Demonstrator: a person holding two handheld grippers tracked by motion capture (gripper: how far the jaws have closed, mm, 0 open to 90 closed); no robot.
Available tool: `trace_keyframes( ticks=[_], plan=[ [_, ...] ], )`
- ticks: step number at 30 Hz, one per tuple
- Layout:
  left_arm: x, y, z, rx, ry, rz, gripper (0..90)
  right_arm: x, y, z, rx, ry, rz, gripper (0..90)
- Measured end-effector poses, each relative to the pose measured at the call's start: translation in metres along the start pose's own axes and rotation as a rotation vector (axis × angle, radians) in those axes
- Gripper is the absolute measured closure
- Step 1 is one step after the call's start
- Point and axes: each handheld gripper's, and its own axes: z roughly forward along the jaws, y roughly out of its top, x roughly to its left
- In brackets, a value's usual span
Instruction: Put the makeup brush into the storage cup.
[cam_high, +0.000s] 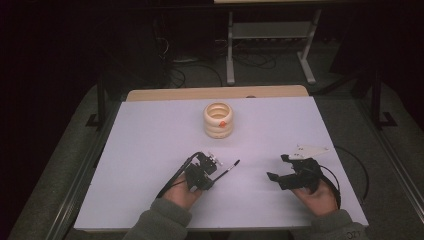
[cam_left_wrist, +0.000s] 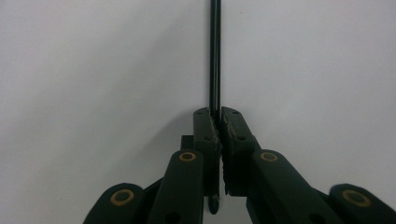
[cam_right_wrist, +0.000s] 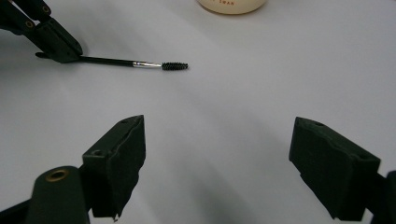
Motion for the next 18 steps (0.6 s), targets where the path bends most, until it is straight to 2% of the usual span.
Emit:
trace_keyframes(
  ticks=[18],
  plan=[
    [0.007,-0.006,-0.012,-0.076,-0.023,0.017,86.2,0.007,0.002,0.005,0.017,0.033,-0.005,17.7]
  ],
)
